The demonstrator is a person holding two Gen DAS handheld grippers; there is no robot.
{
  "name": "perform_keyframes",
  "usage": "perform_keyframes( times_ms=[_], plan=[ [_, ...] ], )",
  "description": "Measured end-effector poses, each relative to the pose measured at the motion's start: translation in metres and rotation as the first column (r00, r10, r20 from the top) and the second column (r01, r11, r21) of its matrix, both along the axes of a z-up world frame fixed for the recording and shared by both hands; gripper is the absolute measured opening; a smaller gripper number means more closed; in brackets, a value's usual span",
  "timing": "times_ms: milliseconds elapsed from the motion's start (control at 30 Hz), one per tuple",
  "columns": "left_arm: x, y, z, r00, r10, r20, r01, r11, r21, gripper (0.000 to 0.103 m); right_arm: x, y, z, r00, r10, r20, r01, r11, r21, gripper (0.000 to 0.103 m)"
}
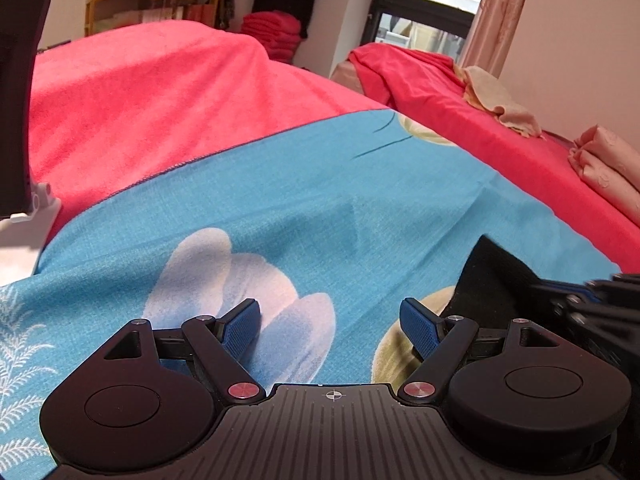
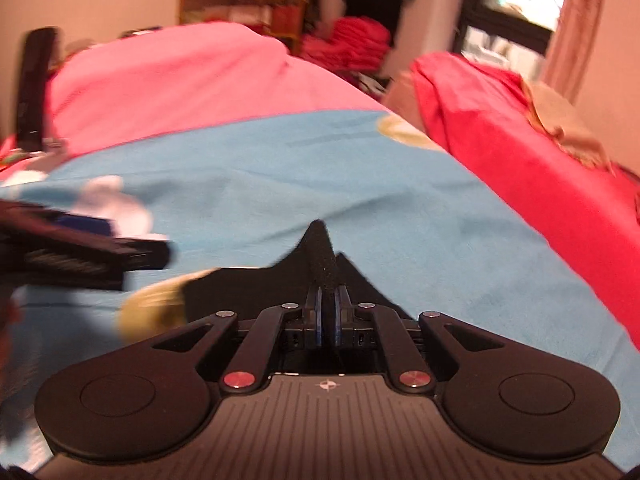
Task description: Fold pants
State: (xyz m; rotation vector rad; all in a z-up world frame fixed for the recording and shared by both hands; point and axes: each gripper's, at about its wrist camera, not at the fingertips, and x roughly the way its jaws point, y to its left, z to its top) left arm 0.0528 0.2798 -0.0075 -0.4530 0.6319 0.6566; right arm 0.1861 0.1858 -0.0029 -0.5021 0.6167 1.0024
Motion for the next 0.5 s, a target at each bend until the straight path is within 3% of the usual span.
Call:
perform_keyframes(
  times_ms=[67,200,267,333,500],
  plan=[
    [0.002,-0.001,0.000,1.000,-0.001,-0.008,0.001,1.000,0.009,0.103,0.022,0.011,-0.013,0.998,-0.052,-0.029,0.051,0.998,-0.028,0.009],
    [0.005,-0.005,0.000,1.000,-0.013,-0.018,0.014,1.000,0.023,0.103,0.040,0.014,-0.014,0.987,-0.127,-0.098,0.131,0.991,0.039,0.013],
    [0.007,-0.007,0.000,0.999,-0.023,-0.029,0.023,0.999,0.030,0.103,0.036,0.011,-0.008,0.980,-0.188,-0.069,0.190,0.981,0.025,0.046],
    [0.008,-0.008,0.001,0.999,-0.030,-0.036,0.031,0.999,0.029,0.103,0.029,-0.003,0.008,0.973,-0.220,-0.067,0.224,0.973,0.056,0.064],
    [0.009,-0.013,0.008,0.997,-0.056,-0.055,0.057,0.998,0.016,0.103,-0.010,-0.089,0.059,0.948,-0.303,-0.097,0.316,0.936,0.159,0.086]
  ],
)
